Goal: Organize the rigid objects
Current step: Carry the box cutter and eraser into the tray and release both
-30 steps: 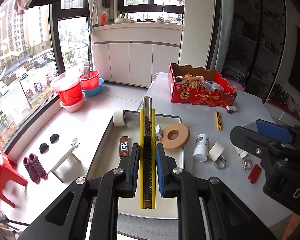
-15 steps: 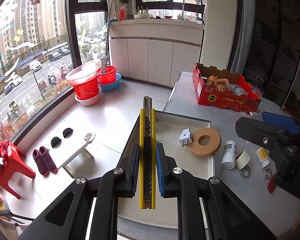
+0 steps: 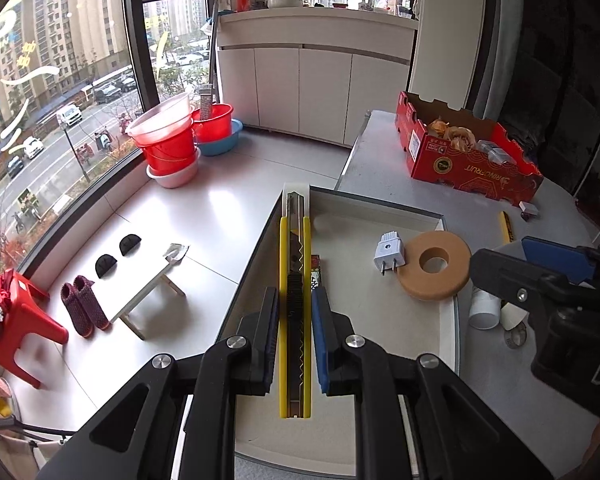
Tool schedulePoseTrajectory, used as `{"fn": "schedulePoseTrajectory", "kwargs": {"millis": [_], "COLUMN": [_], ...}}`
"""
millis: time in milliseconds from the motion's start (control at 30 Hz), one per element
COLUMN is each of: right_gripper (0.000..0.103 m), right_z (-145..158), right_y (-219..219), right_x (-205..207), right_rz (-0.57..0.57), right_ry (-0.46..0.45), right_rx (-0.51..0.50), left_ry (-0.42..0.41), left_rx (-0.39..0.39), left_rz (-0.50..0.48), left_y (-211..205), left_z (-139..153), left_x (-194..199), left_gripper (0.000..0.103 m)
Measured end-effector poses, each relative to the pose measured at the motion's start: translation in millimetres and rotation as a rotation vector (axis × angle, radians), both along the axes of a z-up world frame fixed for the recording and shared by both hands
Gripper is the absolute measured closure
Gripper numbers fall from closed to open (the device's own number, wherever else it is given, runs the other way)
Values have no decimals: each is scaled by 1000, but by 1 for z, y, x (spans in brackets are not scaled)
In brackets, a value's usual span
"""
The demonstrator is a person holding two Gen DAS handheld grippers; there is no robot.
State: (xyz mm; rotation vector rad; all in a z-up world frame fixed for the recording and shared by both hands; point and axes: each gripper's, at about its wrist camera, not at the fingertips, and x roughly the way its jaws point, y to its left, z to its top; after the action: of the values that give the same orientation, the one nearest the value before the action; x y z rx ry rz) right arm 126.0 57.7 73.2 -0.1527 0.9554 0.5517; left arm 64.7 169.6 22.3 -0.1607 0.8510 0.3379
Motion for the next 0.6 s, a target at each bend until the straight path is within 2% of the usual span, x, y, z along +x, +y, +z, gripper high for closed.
{"fn": "schedulePoseTrajectory", "kwargs": {"millis": [600], "right_gripper": [51], "right_z": [-50], "right_y": [4], "right_x": [22], "right_rz": [-31], "right_ry": [127], "right_rx": [-31], "left_ry": [92], "left_rx": [-25], "left_rz": [-13], "left_y": [2], "left_z": [-40], "left_x": [17], "left_gripper": [86]}}
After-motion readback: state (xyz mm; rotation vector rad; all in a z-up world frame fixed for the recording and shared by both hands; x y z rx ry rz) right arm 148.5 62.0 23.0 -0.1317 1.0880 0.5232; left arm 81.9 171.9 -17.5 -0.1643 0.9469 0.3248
